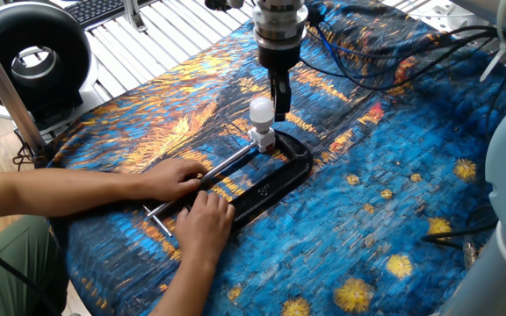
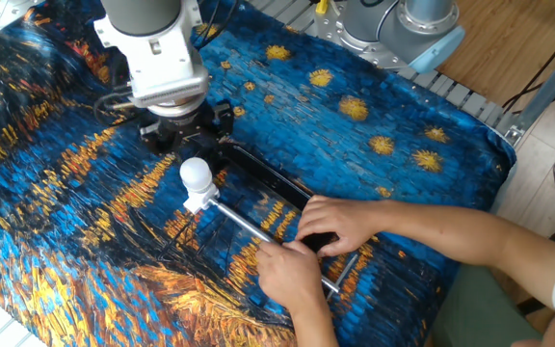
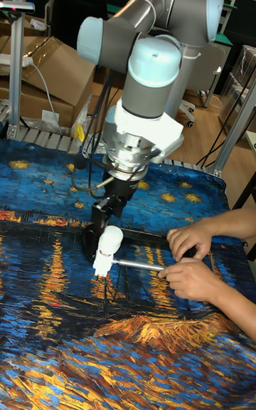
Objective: Install the light bulb by rotating it
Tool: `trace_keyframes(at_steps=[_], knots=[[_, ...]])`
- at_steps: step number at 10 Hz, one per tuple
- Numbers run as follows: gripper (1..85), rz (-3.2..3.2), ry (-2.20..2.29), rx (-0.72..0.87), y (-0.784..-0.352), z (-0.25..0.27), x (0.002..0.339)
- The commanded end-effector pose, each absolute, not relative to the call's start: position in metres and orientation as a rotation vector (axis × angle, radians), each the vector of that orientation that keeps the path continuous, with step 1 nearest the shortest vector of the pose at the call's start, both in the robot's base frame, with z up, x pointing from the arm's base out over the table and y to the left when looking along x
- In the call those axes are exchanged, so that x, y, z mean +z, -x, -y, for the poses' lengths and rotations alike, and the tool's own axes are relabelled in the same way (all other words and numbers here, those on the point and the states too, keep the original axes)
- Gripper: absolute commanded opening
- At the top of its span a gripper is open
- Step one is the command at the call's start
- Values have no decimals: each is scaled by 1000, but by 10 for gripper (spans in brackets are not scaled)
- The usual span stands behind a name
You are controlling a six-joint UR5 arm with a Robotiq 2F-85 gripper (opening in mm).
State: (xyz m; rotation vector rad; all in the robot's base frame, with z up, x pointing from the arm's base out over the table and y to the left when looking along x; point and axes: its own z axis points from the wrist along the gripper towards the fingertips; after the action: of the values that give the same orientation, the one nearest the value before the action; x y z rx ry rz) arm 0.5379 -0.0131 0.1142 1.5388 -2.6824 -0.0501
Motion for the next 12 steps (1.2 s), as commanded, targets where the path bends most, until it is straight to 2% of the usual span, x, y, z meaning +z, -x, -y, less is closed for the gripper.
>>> trace_keyframes(at_steps=[1,5,12], knots=[[600,2616,-1758,-35,-556,4,120],[620,2545,-1889,8,-572,2,128],[647,2456,-1970,12,-574,1,115]])
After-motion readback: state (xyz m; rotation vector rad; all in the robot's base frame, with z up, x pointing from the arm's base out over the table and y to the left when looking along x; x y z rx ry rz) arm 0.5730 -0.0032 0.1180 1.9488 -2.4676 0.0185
